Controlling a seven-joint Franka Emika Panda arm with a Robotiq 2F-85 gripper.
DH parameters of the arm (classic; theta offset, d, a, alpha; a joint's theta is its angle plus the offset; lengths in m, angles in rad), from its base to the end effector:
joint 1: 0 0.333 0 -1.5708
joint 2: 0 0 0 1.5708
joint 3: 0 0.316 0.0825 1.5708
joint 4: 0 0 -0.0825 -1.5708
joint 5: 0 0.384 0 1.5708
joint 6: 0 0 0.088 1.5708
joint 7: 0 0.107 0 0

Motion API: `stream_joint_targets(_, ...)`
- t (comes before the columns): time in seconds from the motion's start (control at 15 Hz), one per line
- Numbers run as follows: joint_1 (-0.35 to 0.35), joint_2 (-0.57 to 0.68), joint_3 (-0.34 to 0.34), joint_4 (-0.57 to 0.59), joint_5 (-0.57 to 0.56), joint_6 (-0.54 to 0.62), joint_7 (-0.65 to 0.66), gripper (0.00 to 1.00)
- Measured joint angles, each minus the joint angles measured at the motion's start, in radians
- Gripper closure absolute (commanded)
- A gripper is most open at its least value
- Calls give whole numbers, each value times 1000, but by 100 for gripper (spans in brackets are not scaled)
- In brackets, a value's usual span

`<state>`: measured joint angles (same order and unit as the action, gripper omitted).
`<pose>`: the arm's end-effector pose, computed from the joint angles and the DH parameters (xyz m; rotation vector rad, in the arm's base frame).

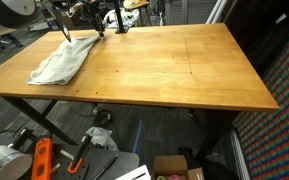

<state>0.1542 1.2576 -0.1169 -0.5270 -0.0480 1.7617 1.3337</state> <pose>0.8006 0.0807 0.2448 2.4749 -1.7063 0.1341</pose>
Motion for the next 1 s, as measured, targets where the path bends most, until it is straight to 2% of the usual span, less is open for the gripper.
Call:
stream_joint_targets(0.2, -7, -1, 12, 3, 5, 4, -9, 0)
stream_joint_targets(0.33, -11, -6, 32, 10, 14, 1, -67, 0)
stream_joint_targets(0.53, -18, -27, 63, 13, 15, -24, -218, 0)
stream_joint_targets(1.0, -18, -55, 72, 2, 14, -159, -579, 0)
